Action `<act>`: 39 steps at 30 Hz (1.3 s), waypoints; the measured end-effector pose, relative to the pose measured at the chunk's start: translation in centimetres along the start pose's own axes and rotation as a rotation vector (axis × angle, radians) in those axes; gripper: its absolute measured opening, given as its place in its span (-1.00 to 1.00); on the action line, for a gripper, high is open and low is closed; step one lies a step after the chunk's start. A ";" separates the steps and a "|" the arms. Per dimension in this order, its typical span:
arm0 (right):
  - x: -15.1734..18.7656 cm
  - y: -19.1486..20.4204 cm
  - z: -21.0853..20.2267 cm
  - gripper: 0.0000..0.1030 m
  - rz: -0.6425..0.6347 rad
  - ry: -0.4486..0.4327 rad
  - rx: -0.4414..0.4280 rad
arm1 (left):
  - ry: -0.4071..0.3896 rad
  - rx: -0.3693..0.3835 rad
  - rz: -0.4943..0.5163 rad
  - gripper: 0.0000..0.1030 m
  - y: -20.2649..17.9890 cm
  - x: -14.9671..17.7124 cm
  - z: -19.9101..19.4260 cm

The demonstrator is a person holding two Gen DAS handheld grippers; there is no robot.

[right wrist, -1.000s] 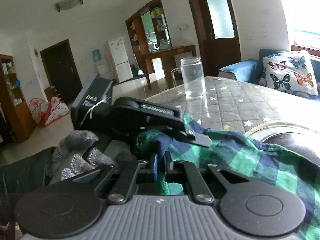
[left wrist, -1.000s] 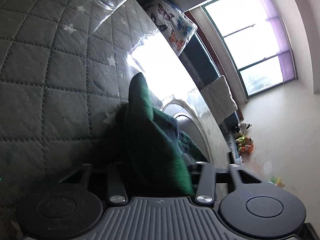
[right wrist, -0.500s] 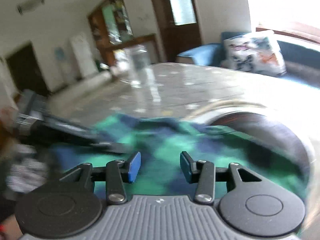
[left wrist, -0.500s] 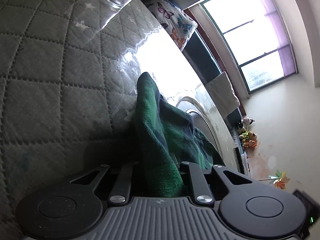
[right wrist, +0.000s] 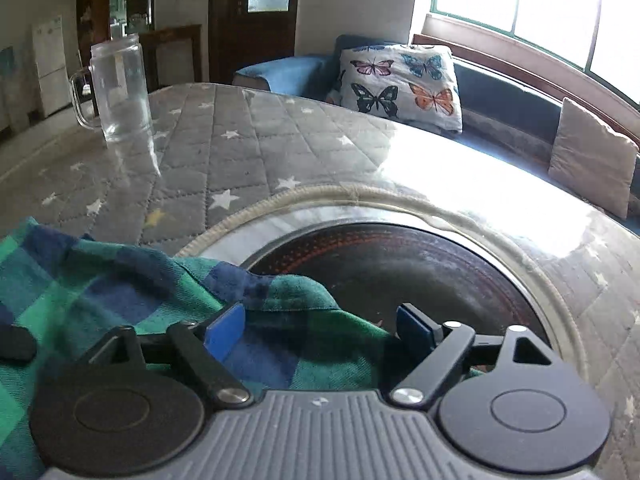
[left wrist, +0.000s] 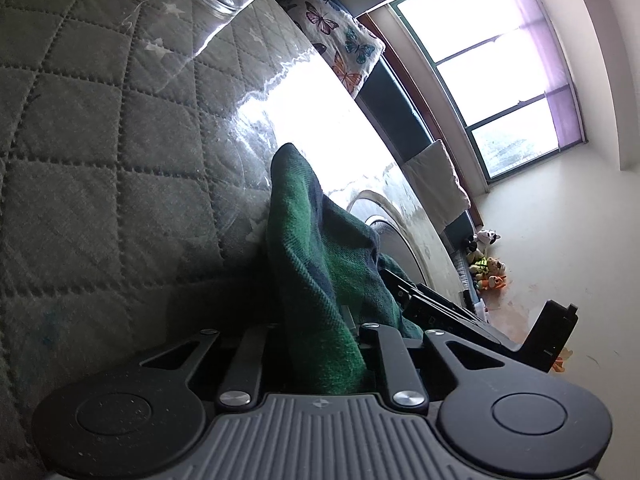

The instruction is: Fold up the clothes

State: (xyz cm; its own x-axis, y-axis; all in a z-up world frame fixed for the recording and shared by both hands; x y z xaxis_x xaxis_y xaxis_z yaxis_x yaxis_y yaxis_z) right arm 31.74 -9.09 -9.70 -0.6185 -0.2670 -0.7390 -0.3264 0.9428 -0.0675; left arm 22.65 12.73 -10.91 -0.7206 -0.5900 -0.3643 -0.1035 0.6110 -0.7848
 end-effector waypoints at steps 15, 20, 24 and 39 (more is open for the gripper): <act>3.0 0.0 -7.1 0.70 0.006 -0.050 -0.040 | -0.027 0.002 0.034 -0.73 -1.8 0.2 -1.1; 4.6 0.4 -7.0 0.81 -0.014 -0.047 -0.026 | -0.042 0.011 0.045 -0.78 -3.4 0.2 -1.6; 5.2 0.4 -8.6 0.81 -0.004 -0.051 -0.051 | -0.053 0.004 0.055 -0.79 -5.0 0.2 -1.9; 12.5 2.1 -16.1 0.82 -0.190 -0.097 -0.085 | -0.078 -0.056 0.099 -0.80 -12.9 1.2 -0.6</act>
State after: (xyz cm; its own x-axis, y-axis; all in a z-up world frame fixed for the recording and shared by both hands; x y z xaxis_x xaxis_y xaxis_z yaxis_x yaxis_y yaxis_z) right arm 11.82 -13.66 -8.30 -0.4702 -0.4136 -0.7797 -0.4917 0.8564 -0.1577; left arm 22.76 4.44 -0.89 -0.6742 -0.5630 -0.4779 -0.0745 0.6957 -0.7144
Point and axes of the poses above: each gripper's, at about its wrist camera, not at the fingertips, and z roughly the way its jaws point, y to its left, x to its underside, the point moved 7 cm from there along z, roughly the way its jaws point, and after that the axes turned 2 degrees about -y, right-handed, at the moved point
